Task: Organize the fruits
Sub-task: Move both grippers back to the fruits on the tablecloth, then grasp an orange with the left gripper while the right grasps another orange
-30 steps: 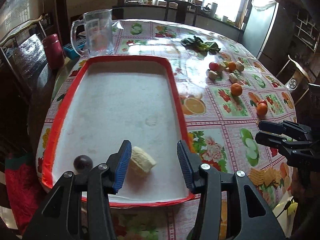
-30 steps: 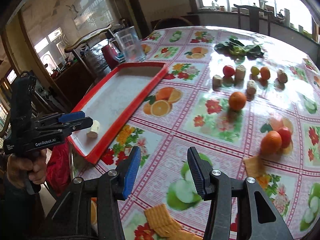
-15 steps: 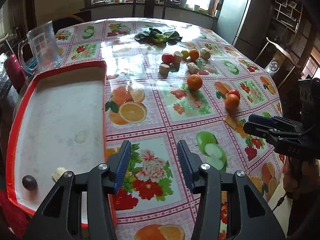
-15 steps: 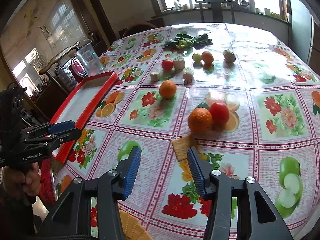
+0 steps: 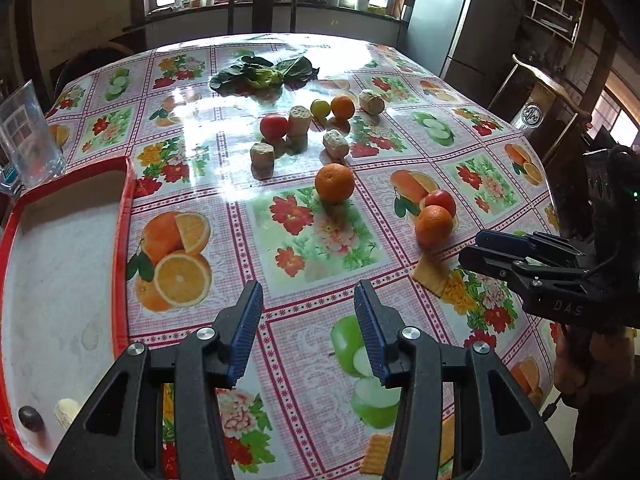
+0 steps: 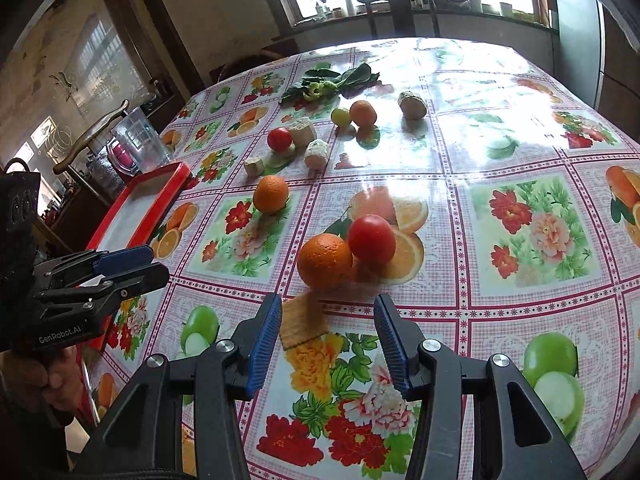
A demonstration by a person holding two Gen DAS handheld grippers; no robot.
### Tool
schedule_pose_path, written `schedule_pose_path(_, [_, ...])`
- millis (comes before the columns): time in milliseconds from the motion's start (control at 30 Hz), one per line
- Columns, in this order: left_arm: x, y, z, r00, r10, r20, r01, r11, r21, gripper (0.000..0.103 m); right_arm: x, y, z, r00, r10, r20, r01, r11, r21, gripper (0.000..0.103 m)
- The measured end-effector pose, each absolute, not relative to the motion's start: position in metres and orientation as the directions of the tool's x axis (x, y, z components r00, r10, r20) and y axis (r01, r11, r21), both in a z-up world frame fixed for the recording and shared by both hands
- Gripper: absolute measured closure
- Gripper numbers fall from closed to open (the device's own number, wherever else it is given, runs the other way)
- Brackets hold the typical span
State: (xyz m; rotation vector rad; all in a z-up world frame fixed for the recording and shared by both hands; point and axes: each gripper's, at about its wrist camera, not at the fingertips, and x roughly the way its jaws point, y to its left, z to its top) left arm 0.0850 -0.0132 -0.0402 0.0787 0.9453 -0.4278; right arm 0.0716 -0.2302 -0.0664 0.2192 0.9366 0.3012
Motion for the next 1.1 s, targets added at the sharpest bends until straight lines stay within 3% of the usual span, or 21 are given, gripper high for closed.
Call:
schedule_pose_path(333, [0.135, -0.045, -0.054, 0.463, -0.336, -0.820, 0.422, 0.897, -0.129, 0.057, 0.100, -0.217, -0.082, 0.528, 0.365, -0.767, -0.177, 0.930, 0.322, 0.055])
schedule_pose_path(467, [0.155, -0.057, -0.061, 0.443, -0.347, -0.826, 0.432, 0.891, -0.142, 0.057, 0.111, -0.218, -0.084, 0.530, 0.356, -0.770, -0.176, 0.934, 0.310, 0.068])
schedule_pose_path(633, [0.174, -0.075, -0.068, 0.442, -0.348, -0.827, 0.458, 0.880, -0.126, 0.057, 0.110, -0.222, -0.083, 0.532, 0.361, -0.766, -0.179, 0.932, 0.315, 0.069])
schedule_pose_path(733, [0.176, -0.082, -0.073, 0.448, -0.333, -0.830, 0.471, 0.877, -0.097, 0.070, 0.105, -0.228, -0.083, 0.532, 0.365, -0.764, -0.164, 0.930, 0.330, 0.069])
schedule_pose_path(1100, [0.150, -0.061, -0.067, 0.462, -0.348, -0.816, 0.447, 0.886, -0.125, 0.072, 0.084, -0.234, -0.072, 0.551, 0.368, -0.749, -0.150, 0.926, 0.345, 0.069])
